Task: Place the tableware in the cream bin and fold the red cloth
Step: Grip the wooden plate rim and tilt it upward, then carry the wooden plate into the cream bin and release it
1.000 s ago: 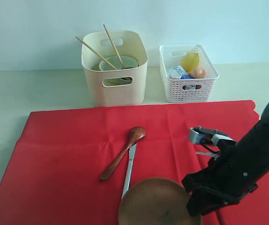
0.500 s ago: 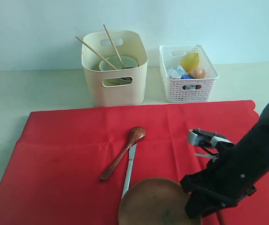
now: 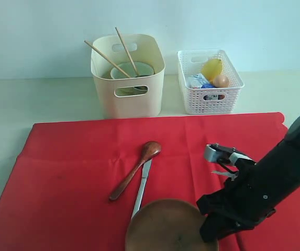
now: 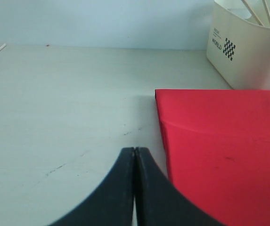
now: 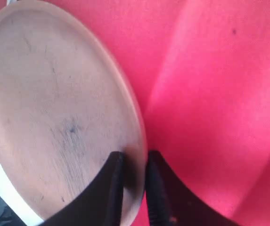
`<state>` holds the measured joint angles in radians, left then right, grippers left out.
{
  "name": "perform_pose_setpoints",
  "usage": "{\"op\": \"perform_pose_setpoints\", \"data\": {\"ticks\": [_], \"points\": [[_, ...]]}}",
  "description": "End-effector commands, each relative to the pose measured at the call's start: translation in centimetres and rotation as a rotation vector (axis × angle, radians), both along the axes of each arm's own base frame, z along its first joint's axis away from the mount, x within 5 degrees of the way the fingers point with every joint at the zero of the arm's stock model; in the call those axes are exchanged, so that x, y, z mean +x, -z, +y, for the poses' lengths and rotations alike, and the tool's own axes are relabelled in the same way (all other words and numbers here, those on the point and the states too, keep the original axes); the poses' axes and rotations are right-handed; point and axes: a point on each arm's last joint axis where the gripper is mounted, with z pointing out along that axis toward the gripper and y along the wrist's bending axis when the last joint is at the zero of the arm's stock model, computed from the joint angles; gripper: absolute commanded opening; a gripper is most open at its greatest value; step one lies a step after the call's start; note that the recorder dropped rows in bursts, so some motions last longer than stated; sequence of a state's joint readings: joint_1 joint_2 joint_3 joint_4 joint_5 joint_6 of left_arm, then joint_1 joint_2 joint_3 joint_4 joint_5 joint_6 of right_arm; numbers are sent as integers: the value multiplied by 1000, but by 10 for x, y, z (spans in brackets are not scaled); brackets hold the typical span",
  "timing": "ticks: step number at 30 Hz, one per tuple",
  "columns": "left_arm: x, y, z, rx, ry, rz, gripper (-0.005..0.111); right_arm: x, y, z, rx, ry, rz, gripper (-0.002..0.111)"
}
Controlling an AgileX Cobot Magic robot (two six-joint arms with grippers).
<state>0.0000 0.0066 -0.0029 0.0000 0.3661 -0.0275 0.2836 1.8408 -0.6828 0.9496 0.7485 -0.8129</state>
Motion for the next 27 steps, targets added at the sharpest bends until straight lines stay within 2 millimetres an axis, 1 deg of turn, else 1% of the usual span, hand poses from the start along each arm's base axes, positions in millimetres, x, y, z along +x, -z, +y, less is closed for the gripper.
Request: {"op": "perform_pose_setpoints", "data": {"ticks": [1, 4, 6, 10, 16, 20, 24, 27], "points": [[0, -1, 0, 4, 2, -17, 0, 6, -1, -4, -42, -28, -91, 0], [0, -1, 0, 4, 2, -17, 0, 7, -13, -4, -31, -28, -139, 0], [0, -1, 0, 4, 2, -17, 0, 6, -25, -4, -15, -30, -176, 0], [0, -1, 0, 4, 2, -17, 0, 3, -51, -5, 1, -41, -265, 0], [0, -1, 0, 4, 2, -17, 0, -6, -93, -11, -2, -4, -397, 0], [0, -1, 0, 4, 2, -17, 0, -8, -120, -13, 2, 11, -463, 0], [0, -1, 0, 4, 2, -17, 0, -4, -148, -11, 31, 21, -511, 0], [0, -1, 0, 4, 2, -17, 0, 5, -168, -8, 53, 45, -553, 0]]}}
